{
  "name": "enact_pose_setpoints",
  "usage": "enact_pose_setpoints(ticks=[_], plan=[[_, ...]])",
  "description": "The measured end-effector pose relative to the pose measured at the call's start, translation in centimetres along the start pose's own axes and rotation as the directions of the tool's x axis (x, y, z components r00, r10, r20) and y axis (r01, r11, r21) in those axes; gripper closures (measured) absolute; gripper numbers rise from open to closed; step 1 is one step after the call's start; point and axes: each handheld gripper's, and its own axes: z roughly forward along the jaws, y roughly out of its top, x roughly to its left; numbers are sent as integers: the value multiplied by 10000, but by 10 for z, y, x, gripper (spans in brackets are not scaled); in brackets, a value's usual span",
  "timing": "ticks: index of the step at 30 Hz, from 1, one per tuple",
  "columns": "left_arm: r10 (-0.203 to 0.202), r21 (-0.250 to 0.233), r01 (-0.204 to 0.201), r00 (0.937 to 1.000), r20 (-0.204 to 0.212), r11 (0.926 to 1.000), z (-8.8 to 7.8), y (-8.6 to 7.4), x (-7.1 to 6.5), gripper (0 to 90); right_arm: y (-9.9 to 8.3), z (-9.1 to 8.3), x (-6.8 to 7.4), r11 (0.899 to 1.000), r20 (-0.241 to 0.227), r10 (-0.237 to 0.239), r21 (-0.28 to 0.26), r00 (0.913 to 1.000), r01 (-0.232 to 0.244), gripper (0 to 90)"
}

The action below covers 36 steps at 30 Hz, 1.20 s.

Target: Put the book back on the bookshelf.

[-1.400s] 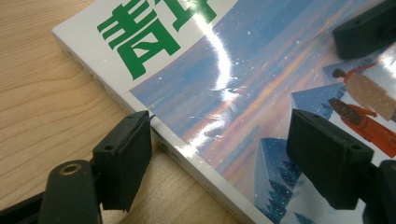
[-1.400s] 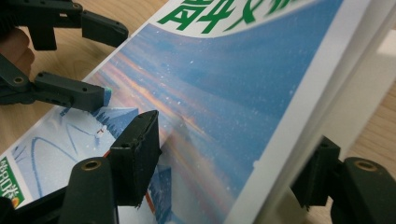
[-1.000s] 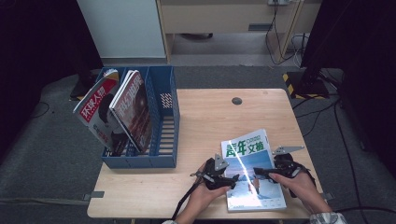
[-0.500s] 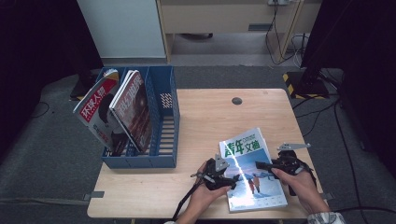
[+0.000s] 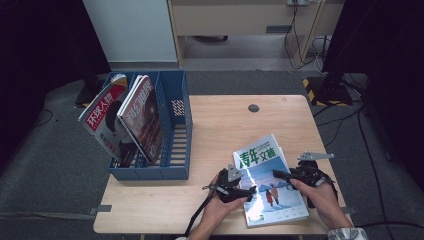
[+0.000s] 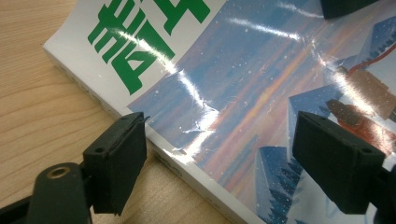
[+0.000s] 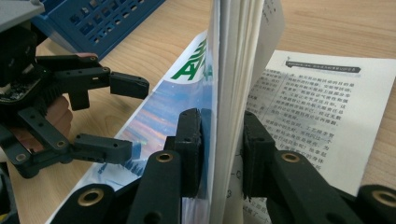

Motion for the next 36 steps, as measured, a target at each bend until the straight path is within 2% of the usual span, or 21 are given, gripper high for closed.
enact_pose_setpoints(ticks=[6, 10, 17, 25, 26, 36], plan=[[-18, -7, 19, 10000, 23, 10000, -1, 0, 0, 177, 4, -1, 4, 9997, 85, -43, -230, 10000, 44, 734], [-99, -44, 99, 9999, 55, 9999, -1, 1, 1, 174, 9, -3, 9, 9988, 193, -322, -360, 9993, 329, 742], [-270, -103, 271, 9996, 48, 9996, -1, 1, 3, 158, 15, -9, 13, 9951, 245, -476, -856, 9986, 495, 745], [-628, -91, 631, 9975, 314, 9980, 2, 0, 7, 111, 16, -10, 16, 9929, 280, -672, -962, 9973, 696, 746], [-776, -93, 781, 9961, 415, 9969, 3, 0, 8, 103, 17, -11, 17, 9925, 301, -723, -967, 9969, 749, 746], [-1183, -216, 1204, 9897, 805, 9925, 3, 1, 14, 76, 21, -16, 23, 9879, 278, -931, -1215, 9953, 958, 750]])
